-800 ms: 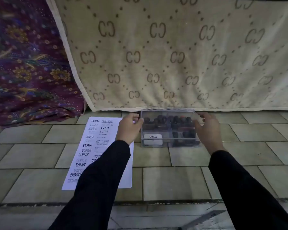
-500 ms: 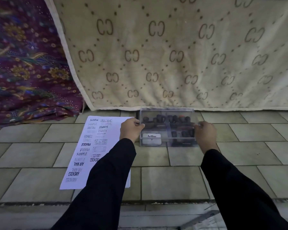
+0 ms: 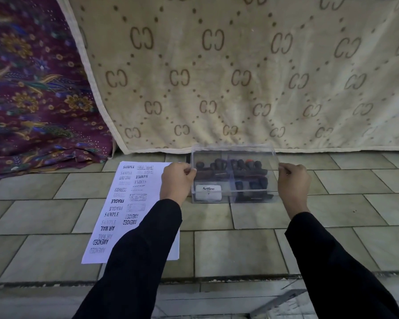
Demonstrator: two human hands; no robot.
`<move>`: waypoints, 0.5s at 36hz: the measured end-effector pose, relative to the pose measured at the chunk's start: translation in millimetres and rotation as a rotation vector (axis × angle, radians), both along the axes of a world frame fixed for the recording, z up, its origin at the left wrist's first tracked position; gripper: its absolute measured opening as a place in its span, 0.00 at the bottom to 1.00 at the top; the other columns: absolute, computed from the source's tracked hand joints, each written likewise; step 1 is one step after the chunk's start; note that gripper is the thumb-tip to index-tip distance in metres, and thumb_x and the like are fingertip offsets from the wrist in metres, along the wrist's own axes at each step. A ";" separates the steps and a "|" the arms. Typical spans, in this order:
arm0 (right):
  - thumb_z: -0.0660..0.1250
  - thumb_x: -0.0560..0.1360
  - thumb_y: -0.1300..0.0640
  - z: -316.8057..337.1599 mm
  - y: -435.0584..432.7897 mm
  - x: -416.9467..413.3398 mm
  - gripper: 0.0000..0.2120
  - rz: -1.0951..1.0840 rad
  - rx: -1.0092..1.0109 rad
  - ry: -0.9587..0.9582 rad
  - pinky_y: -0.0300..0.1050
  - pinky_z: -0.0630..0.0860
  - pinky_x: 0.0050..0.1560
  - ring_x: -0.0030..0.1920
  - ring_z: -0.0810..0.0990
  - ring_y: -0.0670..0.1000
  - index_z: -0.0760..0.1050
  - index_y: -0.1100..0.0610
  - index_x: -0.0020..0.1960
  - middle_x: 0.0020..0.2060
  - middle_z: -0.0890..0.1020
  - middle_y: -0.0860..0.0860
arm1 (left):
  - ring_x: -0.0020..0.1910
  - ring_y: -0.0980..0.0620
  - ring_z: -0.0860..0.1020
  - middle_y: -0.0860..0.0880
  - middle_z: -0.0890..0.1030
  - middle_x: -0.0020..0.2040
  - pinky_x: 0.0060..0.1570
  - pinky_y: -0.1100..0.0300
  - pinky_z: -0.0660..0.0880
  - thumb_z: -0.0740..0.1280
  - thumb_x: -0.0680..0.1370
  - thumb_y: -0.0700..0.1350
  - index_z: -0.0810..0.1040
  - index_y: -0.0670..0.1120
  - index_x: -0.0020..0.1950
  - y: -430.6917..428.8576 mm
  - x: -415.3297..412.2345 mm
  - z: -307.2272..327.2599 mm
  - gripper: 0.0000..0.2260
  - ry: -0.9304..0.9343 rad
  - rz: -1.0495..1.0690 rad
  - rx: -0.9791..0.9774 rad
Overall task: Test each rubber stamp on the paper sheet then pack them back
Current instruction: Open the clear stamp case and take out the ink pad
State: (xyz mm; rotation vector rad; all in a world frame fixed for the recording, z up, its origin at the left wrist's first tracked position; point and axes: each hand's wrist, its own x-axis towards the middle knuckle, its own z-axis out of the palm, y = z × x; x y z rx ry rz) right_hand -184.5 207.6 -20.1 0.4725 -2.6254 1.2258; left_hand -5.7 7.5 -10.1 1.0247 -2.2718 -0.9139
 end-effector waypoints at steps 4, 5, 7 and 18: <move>0.61 0.77 0.64 -2.5 14.6 12.8 0.10 -0.005 -0.016 0.008 0.36 0.61 0.39 0.41 0.72 0.52 0.81 0.65 0.50 0.44 0.79 0.64 | 0.39 0.49 0.78 0.54 0.78 0.37 0.43 0.58 0.74 0.68 0.76 0.44 0.83 0.44 0.43 11.3 19.8 6.5 0.06 0.033 -0.017 0.005; 0.62 0.76 0.64 -3.6 19.1 17.3 0.10 -0.012 -0.007 0.009 0.38 0.62 0.39 0.40 0.71 0.52 0.81 0.65 0.49 0.43 0.79 0.64 | 0.40 0.48 0.79 0.55 0.79 0.37 0.44 0.58 0.75 0.69 0.75 0.44 0.83 0.43 0.44 15.0 25.6 7.8 0.06 0.039 -0.018 0.006; 0.63 0.75 0.64 -6.1 28.6 27.4 0.10 -0.042 0.004 0.011 0.39 0.63 0.41 0.40 0.73 0.54 0.82 0.63 0.52 0.42 0.78 0.62 | 0.39 0.49 0.80 0.57 0.79 0.36 0.45 0.57 0.76 0.69 0.74 0.44 0.84 0.44 0.45 23.1 37.5 8.5 0.05 0.053 -0.021 0.026; 0.66 0.72 0.63 -23.7 71.5 82.0 0.08 -0.108 -0.148 -0.050 0.26 0.66 0.34 0.34 0.73 0.46 0.83 0.59 0.48 0.37 0.77 0.53 | 0.34 0.60 0.79 0.55 0.82 0.39 0.38 0.64 0.76 0.71 0.72 0.44 0.82 0.51 0.39 68.1 92.7 -15.8 0.02 0.062 -0.005 0.061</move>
